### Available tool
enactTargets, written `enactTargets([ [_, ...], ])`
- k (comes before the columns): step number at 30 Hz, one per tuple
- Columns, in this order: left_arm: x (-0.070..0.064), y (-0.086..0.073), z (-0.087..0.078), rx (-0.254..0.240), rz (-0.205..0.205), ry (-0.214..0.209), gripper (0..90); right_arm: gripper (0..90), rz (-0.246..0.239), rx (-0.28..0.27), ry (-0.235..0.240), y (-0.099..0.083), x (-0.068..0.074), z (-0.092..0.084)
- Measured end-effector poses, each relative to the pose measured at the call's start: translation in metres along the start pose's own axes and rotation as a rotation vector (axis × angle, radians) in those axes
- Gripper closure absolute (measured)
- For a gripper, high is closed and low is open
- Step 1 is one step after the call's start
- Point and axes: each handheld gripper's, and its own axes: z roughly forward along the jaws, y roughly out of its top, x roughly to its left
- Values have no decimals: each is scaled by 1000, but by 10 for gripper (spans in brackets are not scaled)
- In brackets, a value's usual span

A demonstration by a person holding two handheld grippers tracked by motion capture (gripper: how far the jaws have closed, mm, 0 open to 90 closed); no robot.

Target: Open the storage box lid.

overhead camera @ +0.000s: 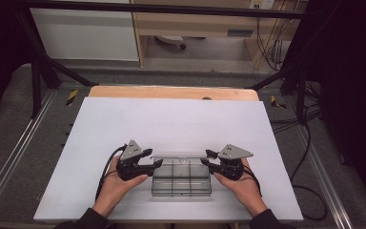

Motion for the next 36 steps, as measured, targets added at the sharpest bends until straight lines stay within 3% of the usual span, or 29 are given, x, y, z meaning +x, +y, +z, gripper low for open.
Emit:
enactTargets([
  [14,5,3,10,-24,-51,-49,530,643,-9,9,1,6,-2,3],
  [36,9,7,12,-24,-80,-22,611,664,9,3,8,12,-9,8],
])
